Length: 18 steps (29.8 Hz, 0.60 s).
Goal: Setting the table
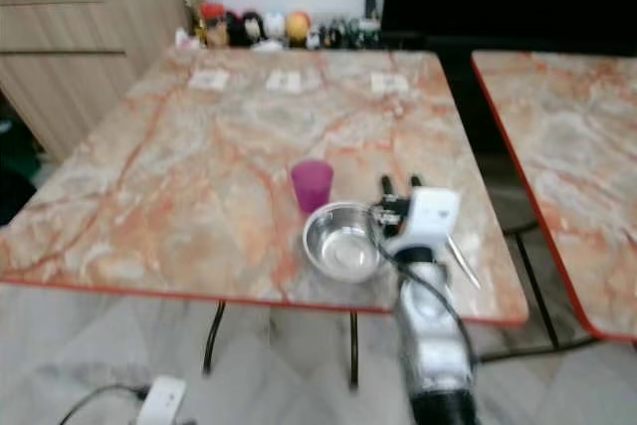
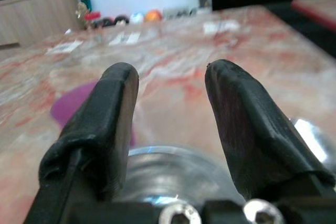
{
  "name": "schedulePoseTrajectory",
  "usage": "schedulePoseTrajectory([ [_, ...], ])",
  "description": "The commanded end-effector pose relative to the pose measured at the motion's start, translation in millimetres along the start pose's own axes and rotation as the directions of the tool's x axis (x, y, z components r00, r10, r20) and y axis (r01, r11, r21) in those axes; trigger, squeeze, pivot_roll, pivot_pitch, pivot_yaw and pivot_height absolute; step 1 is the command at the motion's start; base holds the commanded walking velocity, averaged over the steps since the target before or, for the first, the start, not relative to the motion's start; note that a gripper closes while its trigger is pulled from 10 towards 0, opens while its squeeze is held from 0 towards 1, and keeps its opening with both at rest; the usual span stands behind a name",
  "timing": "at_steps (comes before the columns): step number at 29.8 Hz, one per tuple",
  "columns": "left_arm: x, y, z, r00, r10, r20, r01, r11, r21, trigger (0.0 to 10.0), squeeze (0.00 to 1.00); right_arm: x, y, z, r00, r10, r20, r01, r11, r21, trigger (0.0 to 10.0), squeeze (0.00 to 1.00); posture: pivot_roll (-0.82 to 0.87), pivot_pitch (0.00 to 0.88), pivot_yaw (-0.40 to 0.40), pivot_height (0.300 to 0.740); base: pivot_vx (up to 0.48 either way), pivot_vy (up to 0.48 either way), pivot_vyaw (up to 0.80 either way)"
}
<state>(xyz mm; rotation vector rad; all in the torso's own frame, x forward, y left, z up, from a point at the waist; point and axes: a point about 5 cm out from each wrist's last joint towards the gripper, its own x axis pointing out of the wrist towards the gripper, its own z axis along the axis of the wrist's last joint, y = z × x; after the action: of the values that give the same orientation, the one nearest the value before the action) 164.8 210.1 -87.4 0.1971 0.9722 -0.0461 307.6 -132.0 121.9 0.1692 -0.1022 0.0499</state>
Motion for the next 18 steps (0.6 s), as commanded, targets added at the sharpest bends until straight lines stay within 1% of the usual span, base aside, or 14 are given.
schedulePoseTrajectory([
  [1,0.2,-3.7,-1,1.0,-0.012,-0.01,0.012,1.0,-0.001,10.0,0.0,-3.7,-7.3,2,1.0,-0.03,-0.005,0.03,0.999,0.033,10.0,1.0,-0.09,0.025,0.025,0.74,0.0,0.0,0.0],
  [3,0.1,-3.3,-2,1.0,-0.01,-0.011,0.01,1.0,0.0,10.0,0.0,-8.3,-7.1,5,0.999,-0.041,-0.013,0.041,0.997,0.064,10.0,1.0,-0.09,0.025,0.025,0.74,0.0,0.0,0.0],
  [8,0.0,-2.7,-2,1.0,-0.009,-0.013,0.009,1.0,0.003,10.0,0.0,-14.1,-10.8,6,0.997,-0.068,-0.039,0.071,0.994,0.082,10.0,1.0,-0.09,0.025,0.025,0.74,0.0,0.0,0.0],
  [10,-0.1,-2.4,-2,1.0,-0.009,-0.014,0.009,1.0,0.005,10.0,0.0,-16.8,-13.6,7,0.994,-0.087,-0.068,0.092,0.992,0.081,10.0,1.0,-0.09,0.026,0.025,0.74,0.0,0.0,0.0],
  [11,-0.1,-2.3,-2,1.0,-0.009,-0.014,0.009,1.0,0.006,10.0,0.0,-18.5,-14.9,7,0.992,-0.097,-0.082,0.105,0.99,0.097,10.0,0.58,-0.09,0.026,0.024,0.74,0.0,0.0,0.0],
  [12,-0.1,-2.3,-2,1.0,-0.009,-0.014,0.009,1.0,0.006,10.0,0.0,-18.5,-14.9,7,0.992,-0.097,-0.082,0.105,0.99,0.097,10.0,0.58,-0.09,0.026,0.024,0.74,0.0,0.0,0.0],
  [13,-0.2,-2.0,-3,1.0,-0.009,-0.017,0.009,1.0,0.007,10.0,0.0,-21.4,-15.5,8,0.987,-0.105,-0.119,0.12,0.984,0.134,10.0,0.0,-0.09,0.027,0.026,0.74,0.0,0.0,0.0],
  [15,-0.4,-1.8,-4,1.0,-0.009,-0.02,0.009,1.0,0.007,10.0,0.0,-24.5,-19.2,7,0.974,-0.135,-0.181,0.159,0.979,0.126,10.0,0.0,-0.09,0.025,0.025,0.74,0.0,0.0,0.0],
  [16,-0.5,-1.4,-4,1.0,-0.008,-0.023,0.009,1.0,0.009,10.0,0.0,-26.2,-25.3,4,0.953,-0.182,-0.242,0.22,0.966,0.138,10.0,0.0,-0.1,0.026,0.028,0.74,0.0,0.0,0.0],
  [18,-0.6,-1.3,-5,1.0,-0.008,-0.025,0.009,1.0,0.01,10.0,0.0,-26.4,-27.2,3,0.947,-0.195,-0.255,0.235,0.962,0.141,10.0,0.0,-0.1,0.025,0.028,0.74,0.0,0.0,0.0],
])
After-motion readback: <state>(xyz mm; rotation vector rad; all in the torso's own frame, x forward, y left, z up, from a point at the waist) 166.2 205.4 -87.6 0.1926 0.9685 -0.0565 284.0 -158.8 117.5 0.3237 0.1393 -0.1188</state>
